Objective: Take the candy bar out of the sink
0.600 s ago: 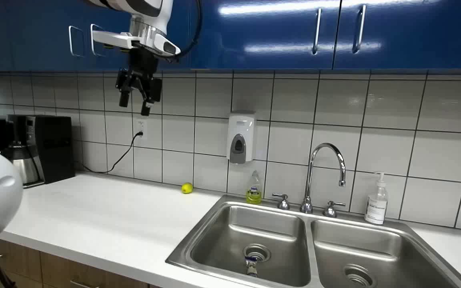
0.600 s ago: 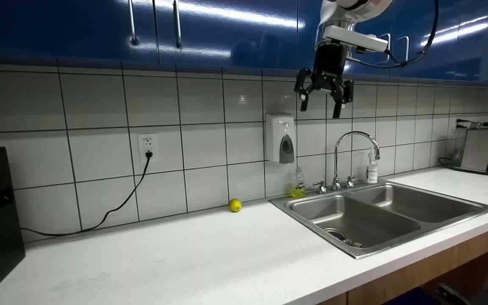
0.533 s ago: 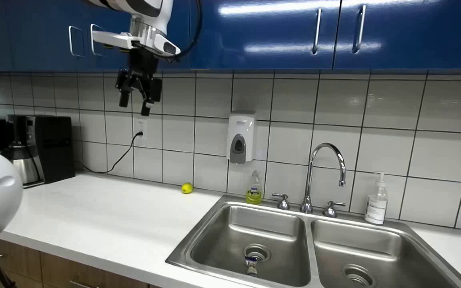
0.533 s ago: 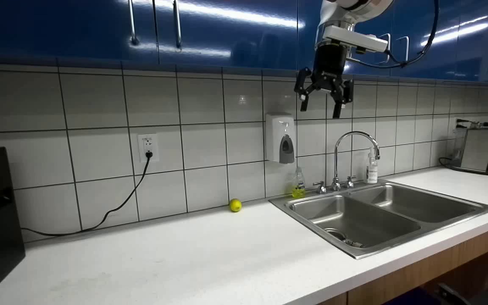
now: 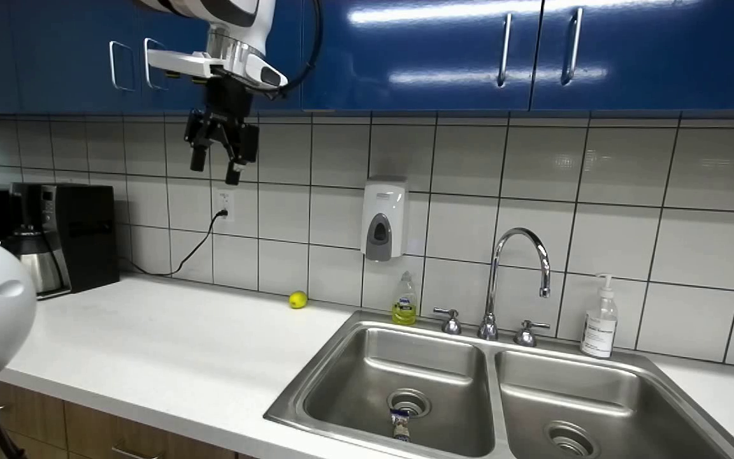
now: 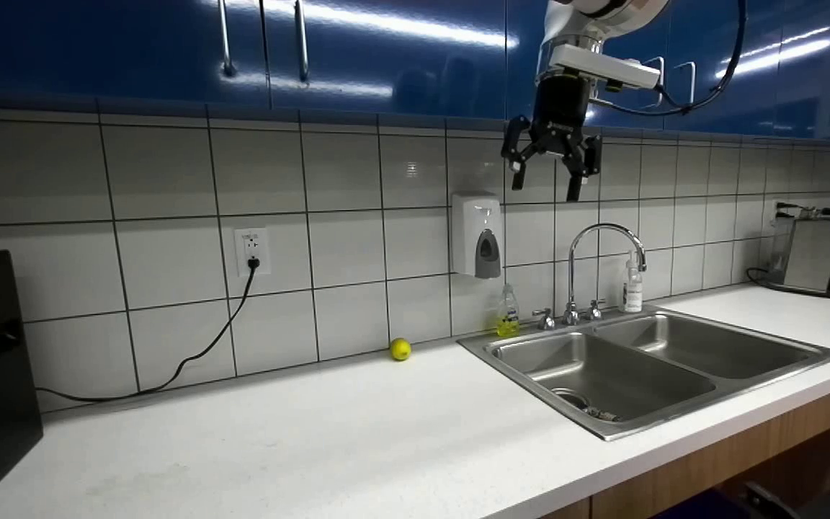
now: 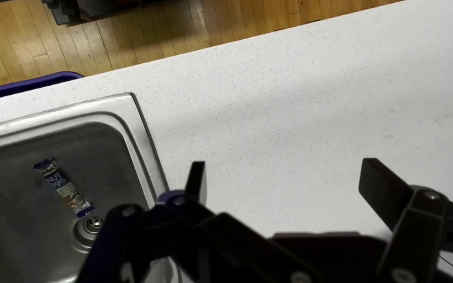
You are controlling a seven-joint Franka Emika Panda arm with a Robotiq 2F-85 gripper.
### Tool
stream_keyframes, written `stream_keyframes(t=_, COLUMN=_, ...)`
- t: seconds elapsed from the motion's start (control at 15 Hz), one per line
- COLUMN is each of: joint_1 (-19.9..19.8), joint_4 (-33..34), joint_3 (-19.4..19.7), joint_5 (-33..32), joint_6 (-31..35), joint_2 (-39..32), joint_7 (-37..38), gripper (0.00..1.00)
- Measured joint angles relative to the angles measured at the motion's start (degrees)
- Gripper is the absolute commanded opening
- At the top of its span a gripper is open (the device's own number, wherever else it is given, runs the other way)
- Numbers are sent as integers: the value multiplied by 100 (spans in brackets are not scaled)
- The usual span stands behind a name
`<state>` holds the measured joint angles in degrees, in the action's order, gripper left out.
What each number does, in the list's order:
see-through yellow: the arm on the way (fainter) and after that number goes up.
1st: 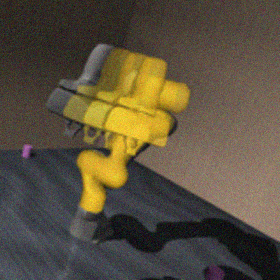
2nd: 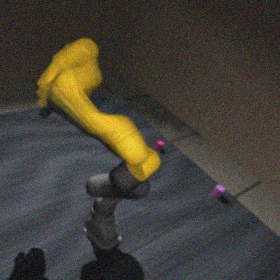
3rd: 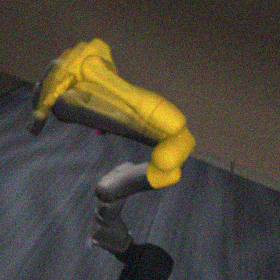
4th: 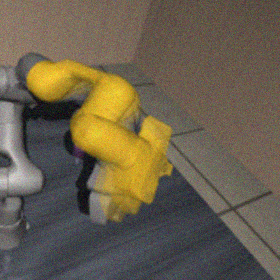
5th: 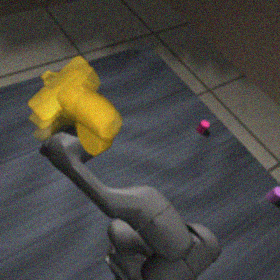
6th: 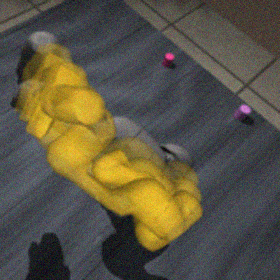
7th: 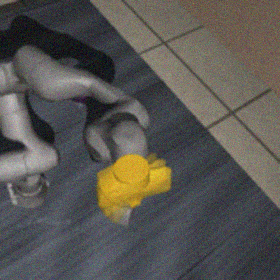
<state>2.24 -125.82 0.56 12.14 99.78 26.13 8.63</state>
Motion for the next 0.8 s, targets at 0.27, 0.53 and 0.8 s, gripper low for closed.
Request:
stream_keyframes(t=0.27, joint_1=-4, joint_4=0, joint_3=-43, joint_5=-490, joint_6=41, joint_2=3, joint_7=-87, gripper=100)
stream_keyframes(t=0.53, joint_1=-37, joint_4=-8, joint_3=-43, joint_5=-706, joint_6=126, joint_2=12, joint_7=-87, gripper=100)
stream_keyframes(t=0.8, joint_1=-159, joint_4=-106, joint_3=27, joint_5=-702, joint_6=334, joint_2=12, joint_7=-85, gripper=100)
